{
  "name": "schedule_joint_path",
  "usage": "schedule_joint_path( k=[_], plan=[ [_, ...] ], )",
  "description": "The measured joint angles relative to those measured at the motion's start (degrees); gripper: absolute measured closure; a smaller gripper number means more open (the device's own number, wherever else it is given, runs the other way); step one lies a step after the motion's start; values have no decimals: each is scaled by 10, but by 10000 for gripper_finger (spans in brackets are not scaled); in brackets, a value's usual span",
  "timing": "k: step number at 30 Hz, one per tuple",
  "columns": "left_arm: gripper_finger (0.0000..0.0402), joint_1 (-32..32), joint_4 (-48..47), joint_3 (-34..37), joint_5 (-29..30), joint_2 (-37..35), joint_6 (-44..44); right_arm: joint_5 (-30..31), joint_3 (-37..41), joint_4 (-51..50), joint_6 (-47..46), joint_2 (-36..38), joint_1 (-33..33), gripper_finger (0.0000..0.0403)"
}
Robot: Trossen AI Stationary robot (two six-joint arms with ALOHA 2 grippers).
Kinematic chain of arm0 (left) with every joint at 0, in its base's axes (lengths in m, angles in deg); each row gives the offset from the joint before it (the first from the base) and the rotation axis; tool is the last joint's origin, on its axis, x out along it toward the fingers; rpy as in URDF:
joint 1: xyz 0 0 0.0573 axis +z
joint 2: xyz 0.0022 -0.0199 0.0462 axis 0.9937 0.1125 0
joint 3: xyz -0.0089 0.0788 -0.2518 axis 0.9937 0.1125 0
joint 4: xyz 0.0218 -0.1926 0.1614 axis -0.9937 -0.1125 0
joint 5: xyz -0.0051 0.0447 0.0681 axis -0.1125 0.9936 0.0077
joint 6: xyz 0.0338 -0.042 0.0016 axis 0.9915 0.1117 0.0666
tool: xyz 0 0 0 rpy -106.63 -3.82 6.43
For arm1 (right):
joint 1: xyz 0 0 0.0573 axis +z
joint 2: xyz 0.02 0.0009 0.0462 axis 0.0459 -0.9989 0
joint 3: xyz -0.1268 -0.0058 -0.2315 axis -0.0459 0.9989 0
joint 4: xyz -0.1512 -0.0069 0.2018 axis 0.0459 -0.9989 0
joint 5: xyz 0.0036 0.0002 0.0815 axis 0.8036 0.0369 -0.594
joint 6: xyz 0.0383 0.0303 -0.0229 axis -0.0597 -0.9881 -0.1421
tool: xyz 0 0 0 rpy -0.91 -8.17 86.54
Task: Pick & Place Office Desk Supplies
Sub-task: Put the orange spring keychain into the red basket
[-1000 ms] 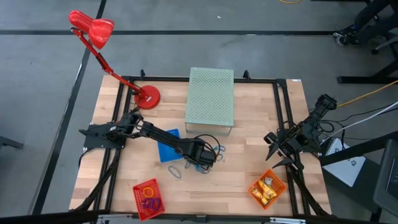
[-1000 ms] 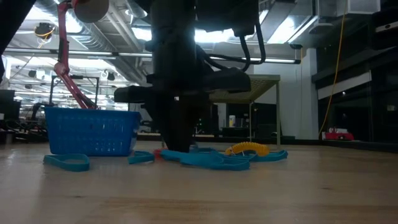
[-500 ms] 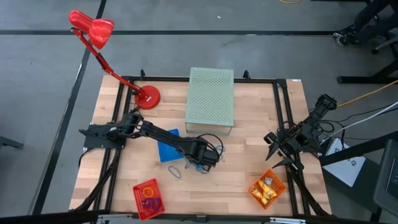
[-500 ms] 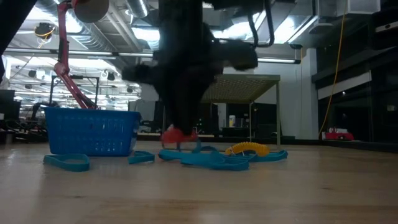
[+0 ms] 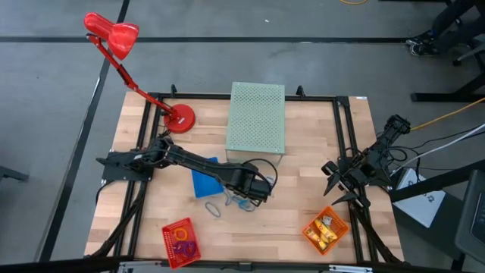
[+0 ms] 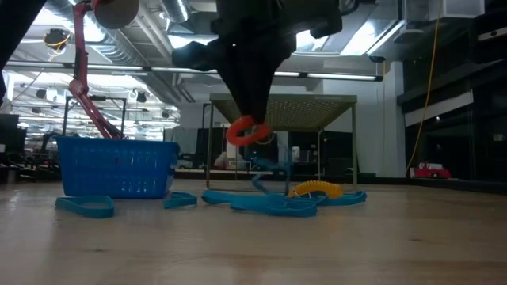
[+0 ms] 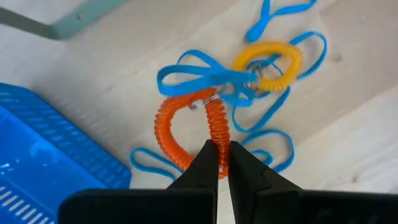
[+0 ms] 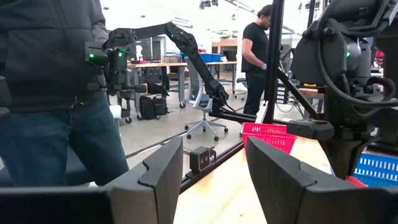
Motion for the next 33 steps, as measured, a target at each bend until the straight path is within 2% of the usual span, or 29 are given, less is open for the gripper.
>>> schedule_joint_path(
  k=[6,7,9,10,13,19,25,30,33],
  plan=[
    [396,-11,42,10,-34,0,7,0,0,0,0,0,0,224],
    [396,-13,59,9,-62,0,29,0,0,0,1,0,0,224],
    [396,-8,72,10,-160,4,75,0,0,0,4,0,0,224],
    [396,-7,70,13,-182,6,87,0,0,0,8,0,0,224],
    [397,-7,53,15,-138,9,87,0,0,0,13,0,0,224],
    [398,-3,112,13,-137,7,104,0,0,0,2,0,0,224],
    [398,-2,125,14,-65,-4,61,0,0,0,-11,0,0,224],
    [398,-29,121,12,71,-51,16,-2,0,0,-16,0,0,224],
    [398,-55,117,21,129,-85,-7,-2,0,0,-16,0,0,224]
  ],
)
